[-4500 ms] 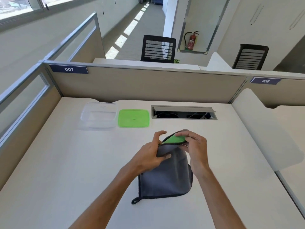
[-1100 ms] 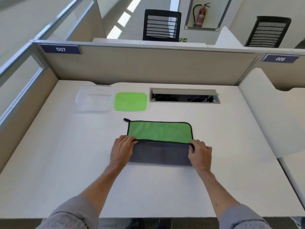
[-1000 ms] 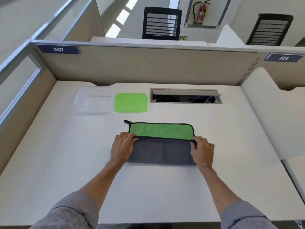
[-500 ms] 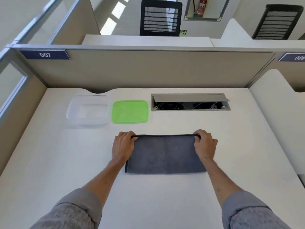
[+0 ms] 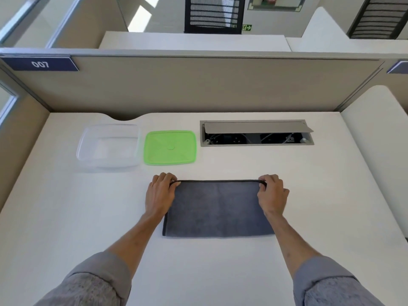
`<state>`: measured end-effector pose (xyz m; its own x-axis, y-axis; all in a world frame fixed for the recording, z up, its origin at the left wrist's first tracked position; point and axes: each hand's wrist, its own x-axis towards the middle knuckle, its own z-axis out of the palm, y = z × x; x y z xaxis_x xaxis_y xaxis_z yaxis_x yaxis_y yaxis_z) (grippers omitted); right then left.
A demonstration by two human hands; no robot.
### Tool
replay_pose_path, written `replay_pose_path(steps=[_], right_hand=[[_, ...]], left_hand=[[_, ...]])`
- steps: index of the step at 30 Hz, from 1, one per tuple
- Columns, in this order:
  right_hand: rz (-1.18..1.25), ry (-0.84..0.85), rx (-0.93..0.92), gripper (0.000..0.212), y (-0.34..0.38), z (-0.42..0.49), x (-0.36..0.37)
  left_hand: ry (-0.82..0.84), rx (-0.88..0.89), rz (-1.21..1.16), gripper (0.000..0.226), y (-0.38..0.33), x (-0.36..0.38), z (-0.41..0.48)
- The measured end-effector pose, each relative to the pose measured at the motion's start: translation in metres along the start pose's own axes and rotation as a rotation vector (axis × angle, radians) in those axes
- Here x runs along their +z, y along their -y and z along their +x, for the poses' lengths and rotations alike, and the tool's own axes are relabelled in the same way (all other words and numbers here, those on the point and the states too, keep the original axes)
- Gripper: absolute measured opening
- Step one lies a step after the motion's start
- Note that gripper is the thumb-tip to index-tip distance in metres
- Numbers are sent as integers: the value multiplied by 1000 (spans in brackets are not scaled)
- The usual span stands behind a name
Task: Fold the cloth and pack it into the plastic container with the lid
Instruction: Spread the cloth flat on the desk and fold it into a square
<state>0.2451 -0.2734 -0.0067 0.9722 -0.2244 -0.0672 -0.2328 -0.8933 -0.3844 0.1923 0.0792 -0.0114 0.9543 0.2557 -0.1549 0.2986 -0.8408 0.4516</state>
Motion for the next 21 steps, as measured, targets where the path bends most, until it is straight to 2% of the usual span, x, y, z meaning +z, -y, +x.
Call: replay_pose_path(steps=[6, 11, 16, 21], right_hand=[[-56, -15, 13, 33, 2, -11, 3], [-80, -54, -26, 45, 3, -56, 8], [-65, -53, 117, 53, -15, -110, 21], [-29, -100, 306, 49, -24, -129, 14]], left_hand=[[-74, 19, 65, 31, -1, 10, -14], [-90, 190, 145, 41, -9, 32, -53], [-31, 286, 179, 58, -13, 55, -94], [-27, 269, 210, 66, 2, 61, -112]])
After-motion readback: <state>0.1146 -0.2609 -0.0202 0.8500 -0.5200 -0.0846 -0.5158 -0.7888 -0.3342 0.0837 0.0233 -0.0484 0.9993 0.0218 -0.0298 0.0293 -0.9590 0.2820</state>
